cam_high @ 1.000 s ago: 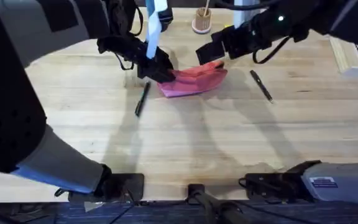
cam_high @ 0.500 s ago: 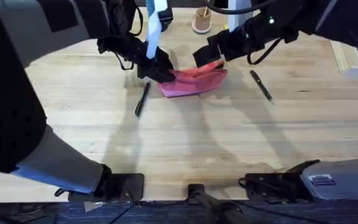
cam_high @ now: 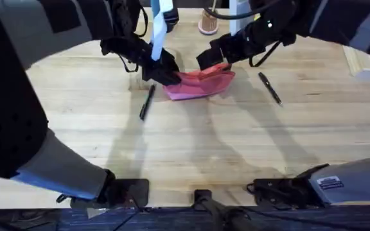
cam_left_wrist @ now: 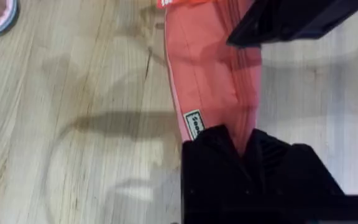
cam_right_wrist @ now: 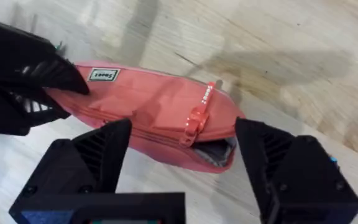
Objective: Unzip the bag, pick up the pens from the table one at a time and place them inside, then zip the bag closed.
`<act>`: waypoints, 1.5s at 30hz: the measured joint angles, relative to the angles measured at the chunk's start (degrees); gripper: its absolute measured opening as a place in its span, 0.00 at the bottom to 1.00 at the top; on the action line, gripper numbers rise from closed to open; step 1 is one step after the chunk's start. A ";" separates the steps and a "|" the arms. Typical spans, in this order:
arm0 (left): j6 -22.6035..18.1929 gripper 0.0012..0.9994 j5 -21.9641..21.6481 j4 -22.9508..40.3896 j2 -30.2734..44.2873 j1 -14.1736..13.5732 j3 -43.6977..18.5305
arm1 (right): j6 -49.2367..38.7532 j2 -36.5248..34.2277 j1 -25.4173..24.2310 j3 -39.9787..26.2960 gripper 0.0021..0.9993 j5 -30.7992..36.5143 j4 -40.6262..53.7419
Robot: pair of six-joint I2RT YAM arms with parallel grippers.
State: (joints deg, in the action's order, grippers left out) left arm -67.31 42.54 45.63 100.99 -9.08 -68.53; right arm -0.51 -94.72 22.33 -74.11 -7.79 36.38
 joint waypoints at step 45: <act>0.00 0.04 -0.34 0.28 0.00 0.00 0.00 | 0.94 -3.91 -0.62 -0.04 0.21 2.44 1.39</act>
State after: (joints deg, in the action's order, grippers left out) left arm -67.31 42.21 45.91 100.99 -9.08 -68.53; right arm 0.43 -98.63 21.70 -74.15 -5.36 37.77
